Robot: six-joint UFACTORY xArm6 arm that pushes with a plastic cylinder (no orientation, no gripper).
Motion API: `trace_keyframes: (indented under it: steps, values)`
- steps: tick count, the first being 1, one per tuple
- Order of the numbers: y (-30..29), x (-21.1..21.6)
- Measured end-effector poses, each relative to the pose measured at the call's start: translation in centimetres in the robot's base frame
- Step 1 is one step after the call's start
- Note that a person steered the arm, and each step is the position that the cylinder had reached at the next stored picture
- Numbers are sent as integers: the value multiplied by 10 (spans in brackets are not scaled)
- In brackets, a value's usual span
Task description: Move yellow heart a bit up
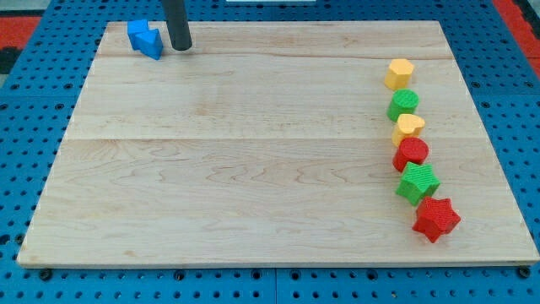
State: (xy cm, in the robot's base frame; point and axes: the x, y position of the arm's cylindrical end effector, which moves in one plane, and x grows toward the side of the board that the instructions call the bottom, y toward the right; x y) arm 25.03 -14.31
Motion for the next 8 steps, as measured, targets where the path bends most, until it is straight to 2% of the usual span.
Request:
trace_keyframes:
  steps: [3, 4, 5, 6, 7, 8]
  values:
    - [17, 0]
    - [85, 0]
    - [199, 4]
    - [305, 35]
    - [393, 39]
    - [450, 78]
